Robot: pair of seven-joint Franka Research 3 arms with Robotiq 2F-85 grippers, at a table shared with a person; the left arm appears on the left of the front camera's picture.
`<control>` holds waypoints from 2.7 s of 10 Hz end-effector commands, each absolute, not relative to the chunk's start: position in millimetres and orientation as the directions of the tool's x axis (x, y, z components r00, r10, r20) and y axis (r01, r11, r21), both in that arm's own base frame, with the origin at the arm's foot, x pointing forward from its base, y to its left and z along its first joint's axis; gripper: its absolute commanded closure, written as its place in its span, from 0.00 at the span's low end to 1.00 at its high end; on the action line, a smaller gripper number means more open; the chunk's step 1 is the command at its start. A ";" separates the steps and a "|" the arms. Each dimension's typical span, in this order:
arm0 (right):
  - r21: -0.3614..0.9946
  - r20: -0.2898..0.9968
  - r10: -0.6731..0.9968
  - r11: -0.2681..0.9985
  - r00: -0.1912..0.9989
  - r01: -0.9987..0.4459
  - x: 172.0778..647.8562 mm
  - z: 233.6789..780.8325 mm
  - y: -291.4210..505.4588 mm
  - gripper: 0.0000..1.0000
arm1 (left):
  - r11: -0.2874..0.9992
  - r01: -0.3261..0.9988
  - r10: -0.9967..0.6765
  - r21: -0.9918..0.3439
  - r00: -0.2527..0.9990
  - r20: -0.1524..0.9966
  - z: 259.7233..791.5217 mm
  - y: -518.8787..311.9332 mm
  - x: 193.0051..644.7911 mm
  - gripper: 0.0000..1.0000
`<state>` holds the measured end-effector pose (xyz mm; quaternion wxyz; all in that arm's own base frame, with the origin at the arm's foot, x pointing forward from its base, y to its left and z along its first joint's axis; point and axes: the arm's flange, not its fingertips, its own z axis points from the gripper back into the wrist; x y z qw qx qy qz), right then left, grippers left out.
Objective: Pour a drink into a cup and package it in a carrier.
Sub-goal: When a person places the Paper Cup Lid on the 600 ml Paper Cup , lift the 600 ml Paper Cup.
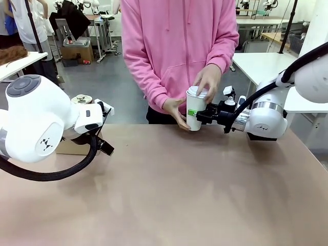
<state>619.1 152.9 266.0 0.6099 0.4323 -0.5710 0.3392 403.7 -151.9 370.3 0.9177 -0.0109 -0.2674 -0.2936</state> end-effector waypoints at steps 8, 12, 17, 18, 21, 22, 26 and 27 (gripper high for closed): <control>0.139 0.990 -0.071 0.405 0.121 -0.904 619.9 267.3 155.4 0.20 | 0.827 0.545 -0.532 0.135 0.684 0.498 370.6 -151.7 403.5 0.00; 0.139 0.990 -0.071 0.405 0.121 -0.904 619.9 267.3 155.4 0.20 | 0.827 0.545 -0.532 0.135 0.684 0.498 370.6 -151.7 403.5 0.00; 0.139 0.990 -0.071 0.405 0.121 -0.904 619.9 267.3 155.4 0.20 | 0.827 0.545 -0.532 0.135 0.684 0.498 370.6 -151.7 403.5 0.00; 0.139 0.990 -0.071 0.405 0.121 -0.904 619.9 267.3 155.4 0.20 | 0.827 0.545 -0.532 0.135 0.684 0.498 370.6 -151.7 403.5 0.00; 0.139 0.990 -0.071 0.405 0.121 -0.904 619.9 267.3 155.4 0.20 | 0.827 0.545 -0.532 0.135 0.684 0.498 370.6 -151.7 403.5 0.00; 0.144 0.990 -0.071 0.401 0.126 -0.905 618.7 262.2 153.0 0.20 | 0.827 0.545 -0.532 0.135 0.684 0.498 370.6 -151.7 403.5 0.00; 0.115 0.993 -0.043 0.398 0.107 -0.910 579.9 387.8 117.1 0.20 | 0.827 0.545 -0.532 0.135 0.684 0.498 370.6 -151.7 403.5 0.00; 0.100 0.995 -0.021 0.417 0.100 -0.903 569.4 417.5 112.2 0.20 | 0.827 0.545 -0.532 0.135 0.684 0.498 370.6 -151.7 403.5 0.00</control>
